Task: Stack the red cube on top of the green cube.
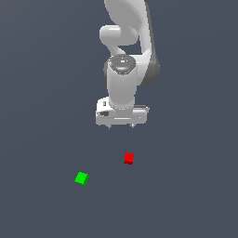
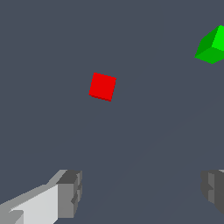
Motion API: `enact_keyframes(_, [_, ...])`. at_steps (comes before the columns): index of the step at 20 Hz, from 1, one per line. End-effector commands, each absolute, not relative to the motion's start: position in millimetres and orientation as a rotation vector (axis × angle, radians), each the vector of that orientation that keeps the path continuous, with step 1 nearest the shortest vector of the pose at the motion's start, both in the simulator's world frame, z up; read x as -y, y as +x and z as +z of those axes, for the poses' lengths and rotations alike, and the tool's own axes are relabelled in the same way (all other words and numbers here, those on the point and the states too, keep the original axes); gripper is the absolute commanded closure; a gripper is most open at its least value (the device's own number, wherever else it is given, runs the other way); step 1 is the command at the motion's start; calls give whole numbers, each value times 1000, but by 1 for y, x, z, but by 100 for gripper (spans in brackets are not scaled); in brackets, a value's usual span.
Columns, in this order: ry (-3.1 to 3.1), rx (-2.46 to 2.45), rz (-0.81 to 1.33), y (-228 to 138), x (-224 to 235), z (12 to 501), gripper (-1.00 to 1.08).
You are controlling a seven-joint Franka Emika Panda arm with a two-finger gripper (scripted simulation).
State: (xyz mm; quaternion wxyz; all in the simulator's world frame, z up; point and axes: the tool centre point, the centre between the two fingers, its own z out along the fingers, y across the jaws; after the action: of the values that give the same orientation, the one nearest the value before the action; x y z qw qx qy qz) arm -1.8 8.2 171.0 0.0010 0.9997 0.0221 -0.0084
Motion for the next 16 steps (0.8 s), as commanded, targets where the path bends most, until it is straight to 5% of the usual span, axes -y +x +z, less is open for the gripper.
enact_keyframes(1, [3139,-69,-26,-2,-8,171,-92])
enact_keyframes(16, [3139,79,-16,29,-27,131,-92])
